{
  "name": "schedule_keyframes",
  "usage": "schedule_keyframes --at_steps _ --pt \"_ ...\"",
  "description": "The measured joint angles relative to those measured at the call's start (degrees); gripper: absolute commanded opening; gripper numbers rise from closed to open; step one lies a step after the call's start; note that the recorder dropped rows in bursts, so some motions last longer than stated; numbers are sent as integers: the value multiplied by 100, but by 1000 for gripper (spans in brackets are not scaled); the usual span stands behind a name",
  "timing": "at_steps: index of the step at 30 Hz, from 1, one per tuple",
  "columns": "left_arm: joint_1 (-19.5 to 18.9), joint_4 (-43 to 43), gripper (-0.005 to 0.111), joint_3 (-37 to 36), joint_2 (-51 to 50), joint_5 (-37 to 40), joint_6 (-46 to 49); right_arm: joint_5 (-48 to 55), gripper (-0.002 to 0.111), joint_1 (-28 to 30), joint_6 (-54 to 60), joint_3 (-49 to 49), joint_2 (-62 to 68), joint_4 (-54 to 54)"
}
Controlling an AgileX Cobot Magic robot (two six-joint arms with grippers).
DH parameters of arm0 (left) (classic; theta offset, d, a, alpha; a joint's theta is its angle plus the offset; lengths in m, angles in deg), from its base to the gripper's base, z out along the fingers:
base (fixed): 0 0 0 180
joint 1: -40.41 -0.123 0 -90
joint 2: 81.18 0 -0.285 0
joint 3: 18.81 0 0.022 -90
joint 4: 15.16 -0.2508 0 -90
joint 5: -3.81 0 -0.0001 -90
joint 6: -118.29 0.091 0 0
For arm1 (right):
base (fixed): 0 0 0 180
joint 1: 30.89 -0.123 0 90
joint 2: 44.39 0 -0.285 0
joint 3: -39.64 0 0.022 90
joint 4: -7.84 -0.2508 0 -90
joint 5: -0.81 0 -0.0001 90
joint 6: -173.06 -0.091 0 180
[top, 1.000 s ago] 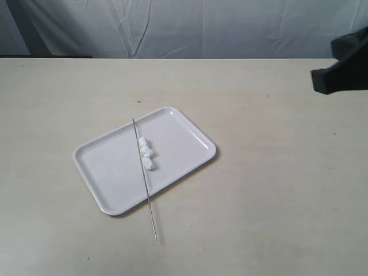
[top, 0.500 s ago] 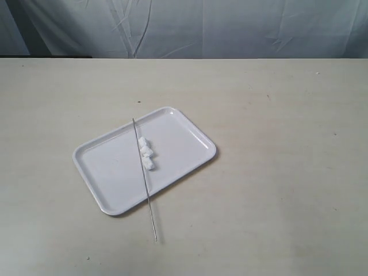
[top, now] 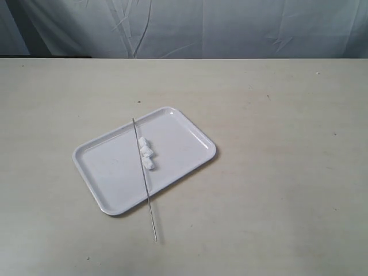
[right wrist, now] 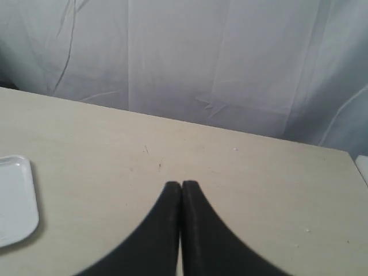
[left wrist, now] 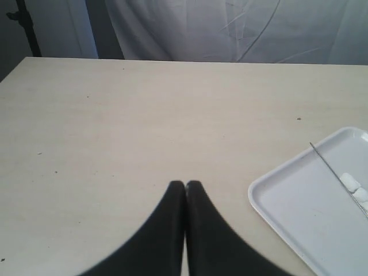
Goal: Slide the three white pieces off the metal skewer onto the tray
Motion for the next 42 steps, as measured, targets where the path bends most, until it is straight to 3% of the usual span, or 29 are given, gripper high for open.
schedule_keyframes --at_steps 5,14,22,34,42 --pt "0 0 0 0 0 0 4 -8 0 702 40 550 -381 -132" --pt "0 0 0 0 0 0 4 -2125 0 2228 74 1940 -1160 -384" --pt "0 0 0 0 38 -46 4 -2571 0 3084 107 2664 -1859 -590" --pt "0 -194 0 -541 1462 -82 4 -2399 0 3233 748 2996 -2101 -1017" --pt "0 -183 0 -1009 1872 -185 4 -1816 0 3233 2717 2996 -2217 -3310"
